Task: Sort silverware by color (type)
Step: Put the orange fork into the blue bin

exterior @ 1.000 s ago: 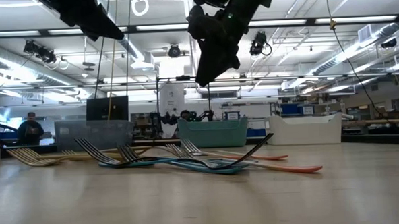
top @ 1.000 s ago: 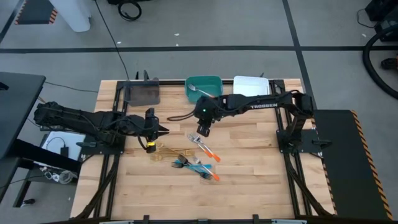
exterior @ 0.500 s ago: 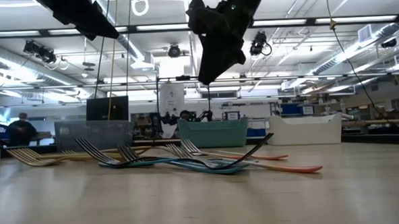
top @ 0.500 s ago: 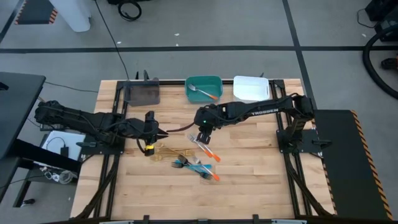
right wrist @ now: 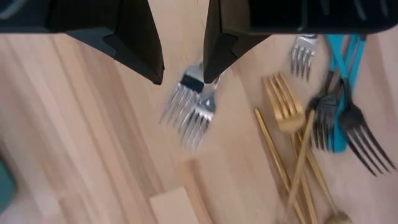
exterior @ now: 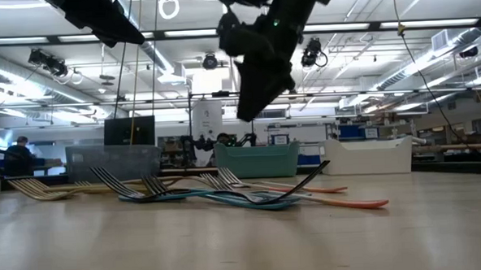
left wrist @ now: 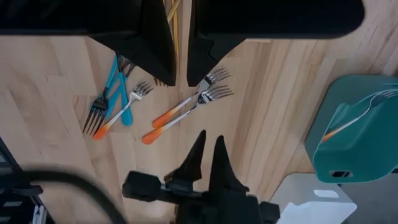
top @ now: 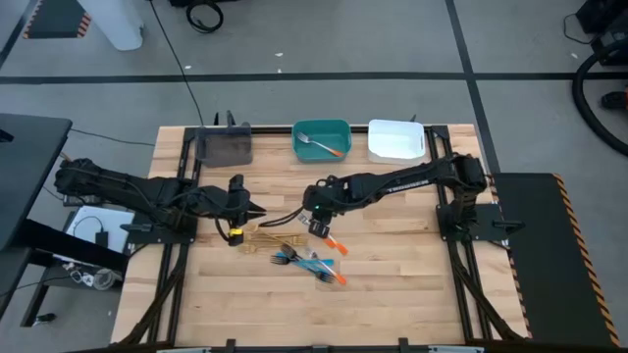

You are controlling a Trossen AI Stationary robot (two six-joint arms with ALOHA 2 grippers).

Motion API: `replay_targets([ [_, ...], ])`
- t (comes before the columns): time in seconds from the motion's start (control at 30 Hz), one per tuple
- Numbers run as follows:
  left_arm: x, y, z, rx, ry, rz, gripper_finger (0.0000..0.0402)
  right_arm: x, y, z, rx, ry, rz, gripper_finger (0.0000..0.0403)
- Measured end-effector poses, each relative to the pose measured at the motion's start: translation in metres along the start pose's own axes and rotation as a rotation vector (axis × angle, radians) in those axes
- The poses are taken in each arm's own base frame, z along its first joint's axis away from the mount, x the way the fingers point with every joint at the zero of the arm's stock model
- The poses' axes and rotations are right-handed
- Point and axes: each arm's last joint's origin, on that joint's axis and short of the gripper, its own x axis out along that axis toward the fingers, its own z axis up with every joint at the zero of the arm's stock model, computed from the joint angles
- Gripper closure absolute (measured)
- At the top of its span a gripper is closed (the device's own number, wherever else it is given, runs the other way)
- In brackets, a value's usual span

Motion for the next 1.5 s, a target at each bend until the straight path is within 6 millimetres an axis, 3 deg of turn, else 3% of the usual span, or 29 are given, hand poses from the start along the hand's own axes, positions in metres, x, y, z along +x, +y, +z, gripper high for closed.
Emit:
replay_targets([
  [0.2, 0.000, 0.000, -0.001, 0.002, 0.006, 0.001, 0.0351, 0.014, 0.007, -0.004, -0.005, 0.026, 0.001, 0.0282],
  [0.8, -0.001, -0.004, -0.002, -0.019, 0.015, -0.016, 0.0351, 0.009, 0.030, -0.019, -0.030, 0.053, -0.012, 0.0282],
  [1.13, -0.002, -0.007, -0.002, -0.027, 0.015, -0.028, 0.0351, 0.015, 0.030, -0.033, -0.025, 0.077, -0.038, 0.0282],
  [1.5, -0.002, -0.007, -0.002, -0.029, 0.016, -0.028, 0.0351, 0.016, 0.031, -0.031, -0.033, 0.040, -0.038, 0.0282],
])
